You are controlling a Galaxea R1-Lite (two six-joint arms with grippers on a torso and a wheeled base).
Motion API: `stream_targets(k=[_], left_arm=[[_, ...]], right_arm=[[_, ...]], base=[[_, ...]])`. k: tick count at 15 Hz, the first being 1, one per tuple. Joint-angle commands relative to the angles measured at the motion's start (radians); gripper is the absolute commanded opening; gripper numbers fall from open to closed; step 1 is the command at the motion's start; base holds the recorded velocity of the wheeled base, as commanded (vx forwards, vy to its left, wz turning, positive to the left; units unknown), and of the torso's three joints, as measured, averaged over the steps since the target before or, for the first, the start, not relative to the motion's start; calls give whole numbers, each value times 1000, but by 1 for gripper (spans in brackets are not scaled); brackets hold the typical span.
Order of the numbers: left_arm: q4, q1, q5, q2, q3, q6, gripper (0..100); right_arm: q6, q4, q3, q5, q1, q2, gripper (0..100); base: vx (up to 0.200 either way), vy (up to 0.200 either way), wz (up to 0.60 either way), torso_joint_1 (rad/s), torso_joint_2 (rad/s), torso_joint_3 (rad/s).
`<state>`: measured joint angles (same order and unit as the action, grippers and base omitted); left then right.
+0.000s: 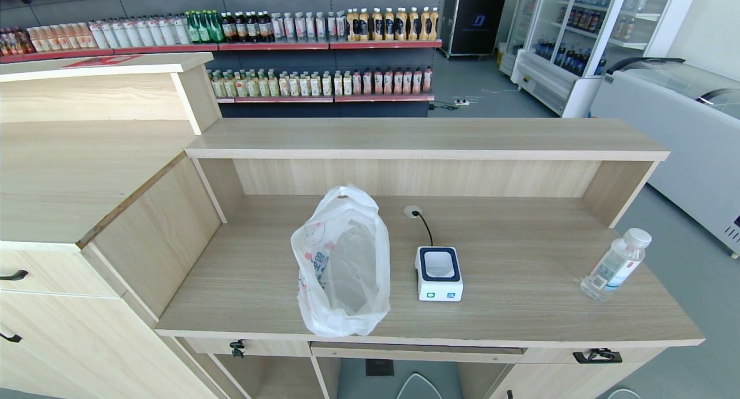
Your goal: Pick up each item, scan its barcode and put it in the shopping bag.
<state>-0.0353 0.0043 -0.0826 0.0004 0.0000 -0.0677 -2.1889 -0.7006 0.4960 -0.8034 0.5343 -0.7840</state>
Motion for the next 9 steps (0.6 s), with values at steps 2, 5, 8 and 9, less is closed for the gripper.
stream_targets(k=[2, 5, 8, 9], left_arm=[[0, 0, 0, 0, 0, 0, 100], [0, 0, 0, 0, 0, 0, 100], [0, 0, 0, 0, 0, 0, 100], [0, 0, 0, 0, 0, 0, 100]], right_arm=[[264, 35, 56, 204, -8, -67, 0], [742, 84, 144, 633, -13, -110, 0], [1117, 141, 193, 1055, -31, -113, 0], [1290, 185, 188, 1222, -31, -124, 0]], base=[[0, 0, 0, 0, 0, 0], [0, 0, 0, 0, 0, 0], [0, 0, 0, 0, 0, 0], [0, 0, 0, 0, 0, 0]])
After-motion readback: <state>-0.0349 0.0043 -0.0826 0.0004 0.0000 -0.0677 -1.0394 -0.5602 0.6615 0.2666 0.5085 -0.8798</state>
